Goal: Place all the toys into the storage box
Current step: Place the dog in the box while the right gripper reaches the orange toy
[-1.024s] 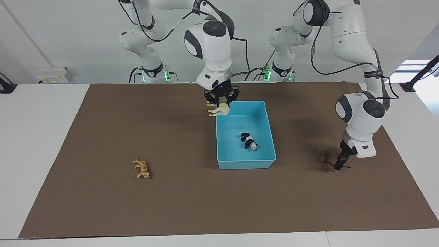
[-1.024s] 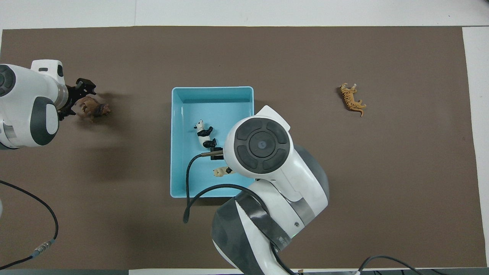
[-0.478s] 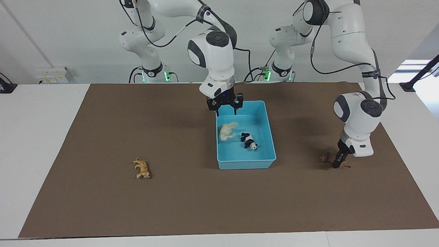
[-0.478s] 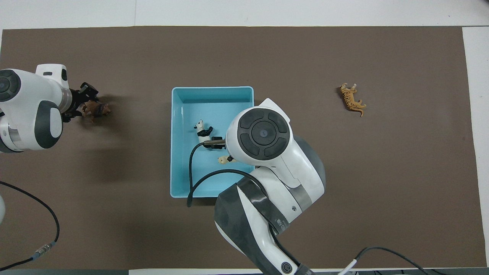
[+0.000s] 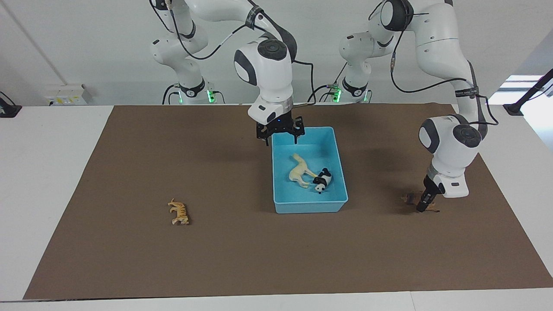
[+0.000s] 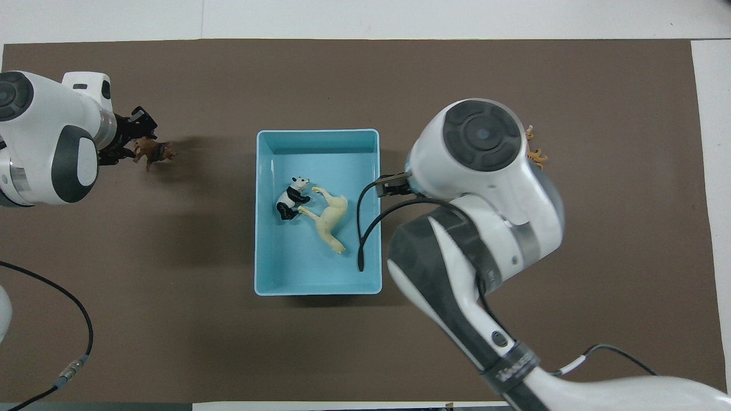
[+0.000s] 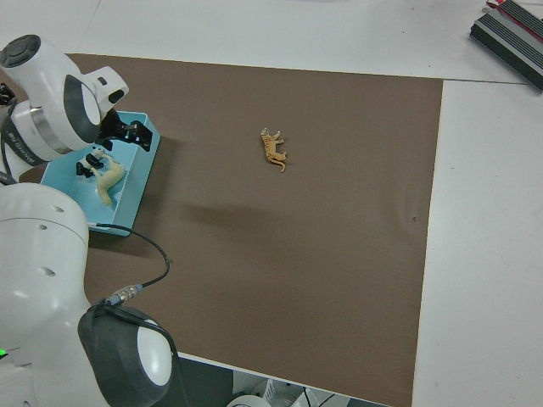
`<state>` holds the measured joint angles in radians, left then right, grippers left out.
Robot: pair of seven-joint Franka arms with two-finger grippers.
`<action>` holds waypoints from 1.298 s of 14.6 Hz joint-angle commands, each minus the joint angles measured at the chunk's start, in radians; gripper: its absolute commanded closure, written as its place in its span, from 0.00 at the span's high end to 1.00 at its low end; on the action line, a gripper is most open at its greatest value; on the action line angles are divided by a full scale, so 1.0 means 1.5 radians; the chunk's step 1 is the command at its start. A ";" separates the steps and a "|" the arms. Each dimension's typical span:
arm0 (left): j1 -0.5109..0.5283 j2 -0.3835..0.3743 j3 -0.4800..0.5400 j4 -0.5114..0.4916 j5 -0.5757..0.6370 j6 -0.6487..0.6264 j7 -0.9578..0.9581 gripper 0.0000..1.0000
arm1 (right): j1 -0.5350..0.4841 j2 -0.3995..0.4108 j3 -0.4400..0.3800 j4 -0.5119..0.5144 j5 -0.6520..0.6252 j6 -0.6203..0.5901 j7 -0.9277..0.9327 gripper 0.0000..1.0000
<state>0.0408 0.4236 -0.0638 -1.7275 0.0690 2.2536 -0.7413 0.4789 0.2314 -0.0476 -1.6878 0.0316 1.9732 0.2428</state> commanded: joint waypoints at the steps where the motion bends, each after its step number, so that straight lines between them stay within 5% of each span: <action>1: -0.042 -0.046 0.009 0.049 -0.078 -0.101 0.001 0.00 | -0.101 -0.008 0.010 -0.014 0.003 -0.009 -0.167 1.00; 3: -0.088 -0.078 0.009 0.051 -0.160 -0.111 -0.038 0.00 | -0.153 -0.007 0.009 -0.027 0.008 0.018 -0.283 1.00; 6: -0.196 -0.074 0.009 0.069 -0.162 -0.090 -0.189 0.00 | -0.165 -0.006 0.009 -0.069 0.007 0.110 -0.395 1.00; 9: -0.266 -0.109 0.009 -0.025 -0.146 -0.042 -0.199 0.01 | -0.171 0.017 0.009 -0.094 0.007 0.176 -0.413 1.00; 10: -0.274 -0.124 0.009 -0.073 -0.146 -0.001 -0.199 0.20 | -0.179 0.024 0.009 -0.094 0.007 0.182 -0.423 1.00; 11: -0.283 -0.136 0.009 -0.105 -0.146 0.029 -0.198 0.51 | -0.201 0.035 0.009 -0.094 0.007 0.189 -0.440 1.00; 12: -0.283 -0.138 0.009 -0.111 -0.146 0.031 -0.197 0.92 | -0.222 0.043 0.010 -0.094 0.007 0.202 -0.474 1.00; 13: -0.283 -0.138 0.009 -0.105 -0.146 0.019 -0.197 1.00 | -0.237 0.055 0.010 -0.094 0.010 0.213 -0.510 1.00; 15: -0.278 -0.139 0.013 -0.073 -0.145 -0.030 -0.195 1.00 | -0.266 0.081 0.010 -0.095 0.012 0.247 -0.553 1.00; 19: -0.247 -0.229 0.015 -0.053 -0.106 -0.165 -0.151 1.00 | -0.281 0.115 0.011 -0.119 0.048 0.309 -0.588 1.00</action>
<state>-0.3643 0.1807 -0.0400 -1.7908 -0.1302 2.1083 -1.0226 0.0530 0.3963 -0.0445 -1.8368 0.0650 2.3922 -0.6198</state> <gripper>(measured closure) 0.000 0.000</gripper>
